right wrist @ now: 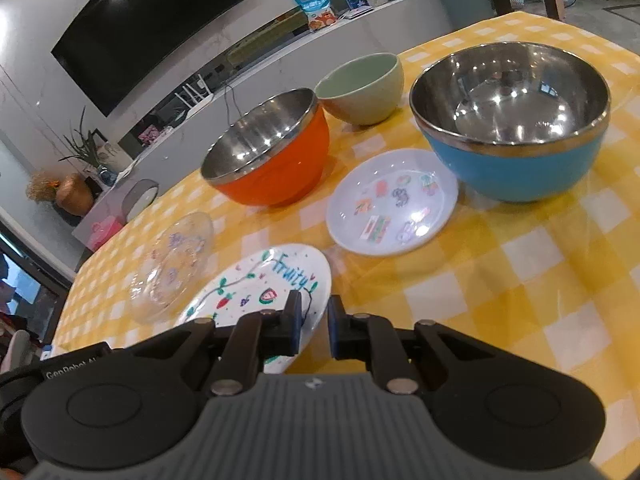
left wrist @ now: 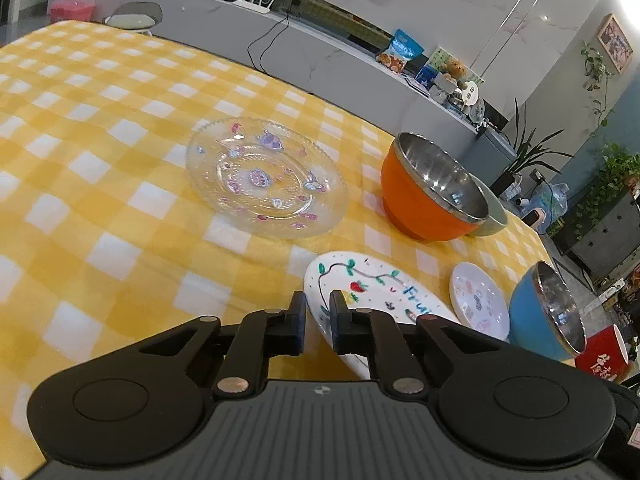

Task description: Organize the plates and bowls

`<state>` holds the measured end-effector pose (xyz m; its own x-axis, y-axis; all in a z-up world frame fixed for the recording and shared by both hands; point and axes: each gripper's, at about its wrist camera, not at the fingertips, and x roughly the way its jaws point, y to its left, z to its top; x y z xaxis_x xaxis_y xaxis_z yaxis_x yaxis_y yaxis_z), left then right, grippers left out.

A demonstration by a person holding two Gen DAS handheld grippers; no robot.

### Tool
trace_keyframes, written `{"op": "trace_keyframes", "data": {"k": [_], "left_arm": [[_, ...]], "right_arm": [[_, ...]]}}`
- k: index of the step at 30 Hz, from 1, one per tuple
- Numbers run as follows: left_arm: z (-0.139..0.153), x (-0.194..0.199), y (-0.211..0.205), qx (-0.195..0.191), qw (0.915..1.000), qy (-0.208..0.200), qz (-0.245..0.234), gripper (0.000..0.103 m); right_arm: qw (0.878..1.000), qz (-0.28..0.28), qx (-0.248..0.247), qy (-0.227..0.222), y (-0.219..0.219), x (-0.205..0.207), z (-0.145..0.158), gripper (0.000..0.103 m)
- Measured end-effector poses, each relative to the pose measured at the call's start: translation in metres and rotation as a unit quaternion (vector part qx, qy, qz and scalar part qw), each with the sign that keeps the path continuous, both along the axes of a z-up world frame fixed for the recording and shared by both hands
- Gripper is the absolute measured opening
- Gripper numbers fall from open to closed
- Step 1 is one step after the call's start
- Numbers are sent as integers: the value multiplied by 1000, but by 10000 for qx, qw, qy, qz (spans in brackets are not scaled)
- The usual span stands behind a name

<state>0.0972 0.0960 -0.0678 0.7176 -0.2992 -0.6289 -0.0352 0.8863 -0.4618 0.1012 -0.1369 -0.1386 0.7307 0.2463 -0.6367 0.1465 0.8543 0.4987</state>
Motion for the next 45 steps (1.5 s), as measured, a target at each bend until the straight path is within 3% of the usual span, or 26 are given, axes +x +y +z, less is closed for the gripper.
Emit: {"op": "trace_keyframes", "data": {"k": [9, 18, 19, 21, 26, 28, 29, 30, 33, 35, 37, 39, 45], "left_arm": [[4, -27, -4, 227, 9994, 253, -55, 10], [13, -66, 13, 170, 9984, 530, 94, 9], [15, -69, 14, 155, 9985, 528, 60, 1], [18, -74, 15, -119, 9985, 524, -115, 0], [19, -74, 5, 334, 9984, 438, -93, 0], [17, -73, 7, 363, 9985, 414, 12, 4], [17, -73, 9, 402, 9984, 393, 118, 11], [17, -72, 12, 406, 9981, 398, 225, 25], [13, -68, 23, 153, 9979, 467, 415, 41], [10, -64, 26, 88, 9973, 538, 497, 45], [6, -60, 25, 134, 9965, 615, 544, 46], [2, -57, 24, 138, 9962, 674, 525, 50], [-11, -51, 22, 68, 9954, 877, 386, 49]], "right_arm": [[9991, 58, 161, 378, -3, -26, -2, 11], [9967, 360, 342, 648, 0, -59, 0, 9], [9966, 411, 343, 620, 1, -62, 2, 9], [9966, 536, 328, 537, 3, -68, 7, 3], [9962, 699, -83, 521, 14, -75, 11, 4], [9958, 619, -127, 655, 12, -74, 5, 0], [9960, 595, -66, 668, 10, -73, 4, 0], [9962, 580, -18, 645, 8, -74, 4, 3], [9976, 505, -176, 440, 10, -74, 9, 6], [9980, 493, -216, 343, 11, -72, 9, 10], [9984, 413, -223, 328, 10, -68, 6, 24], [9986, 307, -169, 383, 9, -63, 2, 30], [9986, 345, -126, 385, 14, -54, -5, 27]]}}
